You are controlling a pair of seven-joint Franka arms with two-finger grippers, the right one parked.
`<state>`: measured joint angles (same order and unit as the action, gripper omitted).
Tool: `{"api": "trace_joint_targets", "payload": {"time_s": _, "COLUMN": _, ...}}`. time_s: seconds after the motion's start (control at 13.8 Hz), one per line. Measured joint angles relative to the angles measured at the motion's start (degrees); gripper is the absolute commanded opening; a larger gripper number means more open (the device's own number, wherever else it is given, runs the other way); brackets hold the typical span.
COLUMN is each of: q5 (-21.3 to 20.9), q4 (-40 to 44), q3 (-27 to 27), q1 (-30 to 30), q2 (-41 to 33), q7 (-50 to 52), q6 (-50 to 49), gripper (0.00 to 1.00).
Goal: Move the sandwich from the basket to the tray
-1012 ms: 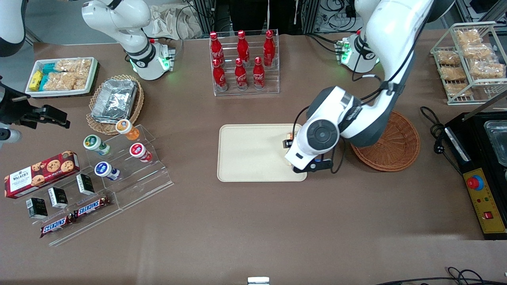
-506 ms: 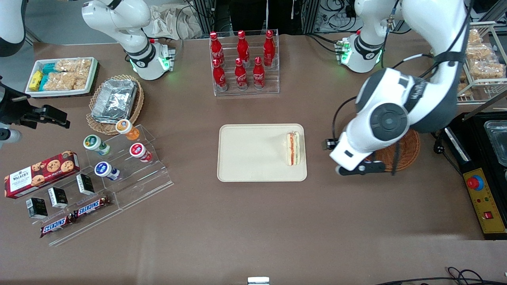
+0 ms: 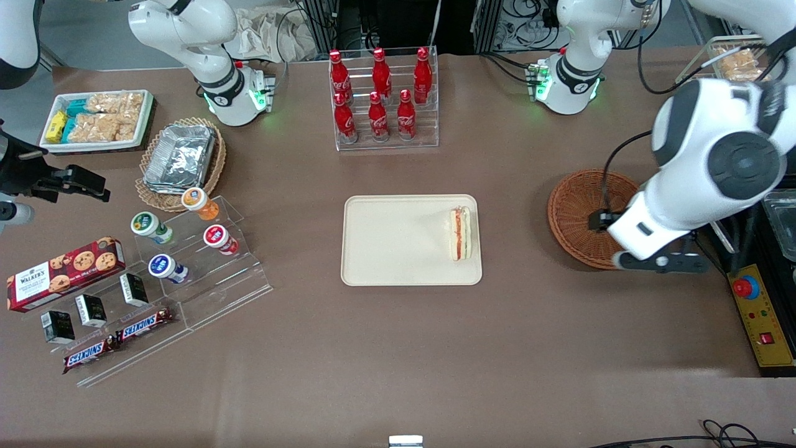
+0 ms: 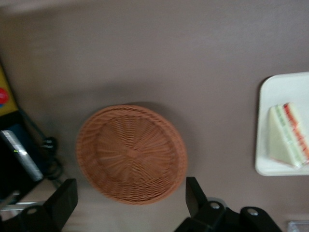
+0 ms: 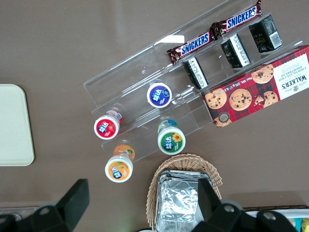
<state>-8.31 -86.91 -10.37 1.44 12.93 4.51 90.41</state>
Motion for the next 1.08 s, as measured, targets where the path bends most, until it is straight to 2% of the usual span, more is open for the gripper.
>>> {"api": "trace_joint_targets", "payload": {"time_s": 0.22, "q5": 4.8, "q4": -0.6, "q3": 6.1, "q1": 0.4, "q2": -4.4, "q7": -8.6, "q6": -0.7, "gripper": 0.99}}
{"api": "trace_joint_targets", "payload": {"time_s": 0.43, "q5": 6.7, "q4": -0.8, "q3": 11.0, "q1": 0.4, "q2": -7.9, "q7": -14.0, "q6": -1.7, "gripper": 1.0}}
{"api": "trace_joint_targets", "payload": {"time_s": 1.08, "q5": 7.1, "q4": -0.9, "q3": 12.0, "q1": 0.5, "q2": -10.3, "q7": -14.6, "q6": -2.0, "gripper": 1.0}}
